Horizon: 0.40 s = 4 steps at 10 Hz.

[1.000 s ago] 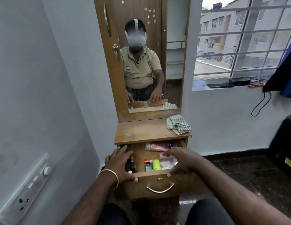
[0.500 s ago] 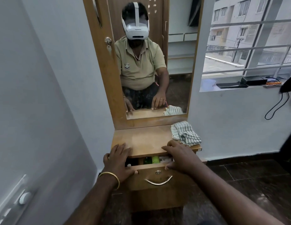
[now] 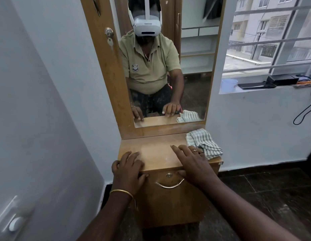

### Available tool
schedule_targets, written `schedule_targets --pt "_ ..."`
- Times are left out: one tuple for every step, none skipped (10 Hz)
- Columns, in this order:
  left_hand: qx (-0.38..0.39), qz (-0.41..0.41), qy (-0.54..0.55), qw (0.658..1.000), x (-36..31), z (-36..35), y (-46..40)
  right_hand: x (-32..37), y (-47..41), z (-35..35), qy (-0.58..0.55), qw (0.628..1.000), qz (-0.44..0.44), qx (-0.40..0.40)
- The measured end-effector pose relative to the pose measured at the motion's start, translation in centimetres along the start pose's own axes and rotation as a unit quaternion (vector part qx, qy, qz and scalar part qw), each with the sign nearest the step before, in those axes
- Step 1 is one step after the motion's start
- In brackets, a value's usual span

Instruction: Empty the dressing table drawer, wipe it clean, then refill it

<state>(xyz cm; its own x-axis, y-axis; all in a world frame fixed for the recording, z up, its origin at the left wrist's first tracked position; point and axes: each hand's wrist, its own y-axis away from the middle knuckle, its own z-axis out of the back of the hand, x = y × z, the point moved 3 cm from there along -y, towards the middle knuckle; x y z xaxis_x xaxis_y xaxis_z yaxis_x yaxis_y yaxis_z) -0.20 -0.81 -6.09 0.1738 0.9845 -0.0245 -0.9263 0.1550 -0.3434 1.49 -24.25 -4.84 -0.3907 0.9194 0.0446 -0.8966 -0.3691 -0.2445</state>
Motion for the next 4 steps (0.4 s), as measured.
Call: schedule_targets --pt "0.016 -0.008 -0.016 1.0 -0.6 0.3 0.4 0.2 0.4 0.3 -0.003 1.0 -0.013 -0.016" --pt "0.062 0.018 -0.025 0.998 -1.2 0.6 1.5 0.6 1.7 0.2 -0.011 0.999 -0.036 -0.009" --pt "0.072 0.004 -0.008 0.997 -2.6 2.3 2.2 1.0 3.5 0.2 -0.002 0.999 -0.039 -0.03" --pt "0.05 0.013 -0.004 0.999 -4.2 4.7 3.3 1.3 5.0 1.8 0.005 0.993 -0.046 -0.108"
